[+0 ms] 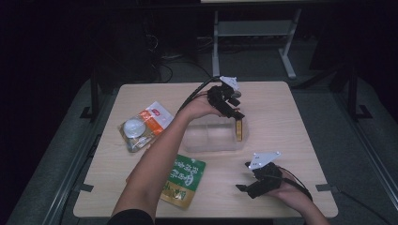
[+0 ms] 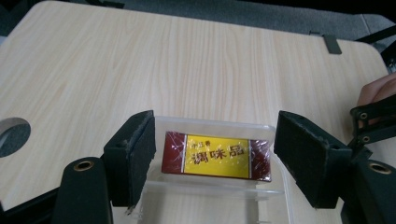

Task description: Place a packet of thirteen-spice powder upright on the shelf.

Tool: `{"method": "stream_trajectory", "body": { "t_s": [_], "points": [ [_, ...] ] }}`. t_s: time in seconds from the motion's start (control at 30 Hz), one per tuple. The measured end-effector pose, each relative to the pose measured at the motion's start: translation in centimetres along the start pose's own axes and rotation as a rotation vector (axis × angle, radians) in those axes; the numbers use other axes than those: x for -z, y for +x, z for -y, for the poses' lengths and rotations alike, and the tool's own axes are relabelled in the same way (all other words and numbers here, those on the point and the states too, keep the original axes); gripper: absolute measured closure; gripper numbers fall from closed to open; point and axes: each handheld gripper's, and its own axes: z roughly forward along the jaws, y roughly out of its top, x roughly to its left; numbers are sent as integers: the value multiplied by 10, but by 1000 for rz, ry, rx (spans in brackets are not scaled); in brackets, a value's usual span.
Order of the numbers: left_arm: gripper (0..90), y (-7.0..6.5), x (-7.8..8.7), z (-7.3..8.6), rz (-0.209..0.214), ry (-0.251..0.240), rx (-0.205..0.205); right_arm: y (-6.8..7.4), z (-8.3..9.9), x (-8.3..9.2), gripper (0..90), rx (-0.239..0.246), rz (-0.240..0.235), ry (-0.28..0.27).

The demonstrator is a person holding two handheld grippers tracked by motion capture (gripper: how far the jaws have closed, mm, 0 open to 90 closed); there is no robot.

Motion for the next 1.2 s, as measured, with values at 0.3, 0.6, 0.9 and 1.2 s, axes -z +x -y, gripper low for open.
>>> {"method": "stream_trajectory", "body": {
  "t_s": [0.3,0.6,0.9,1.2],
  "points": [
    [270,-8,24,0,-8,-10,3,0,2,0,133,-8,2,6],
    [255,-28,51,10,-35,-2,5,-5,3,-1,133,-18,12,9],
    [246,-50,76,39,-57,-7,32,-14,8,3,133,-51,32,6],
    [247,-74,87,73,-95,36,59,-17,10,-2,133,-54,33,27]
  ]
}}
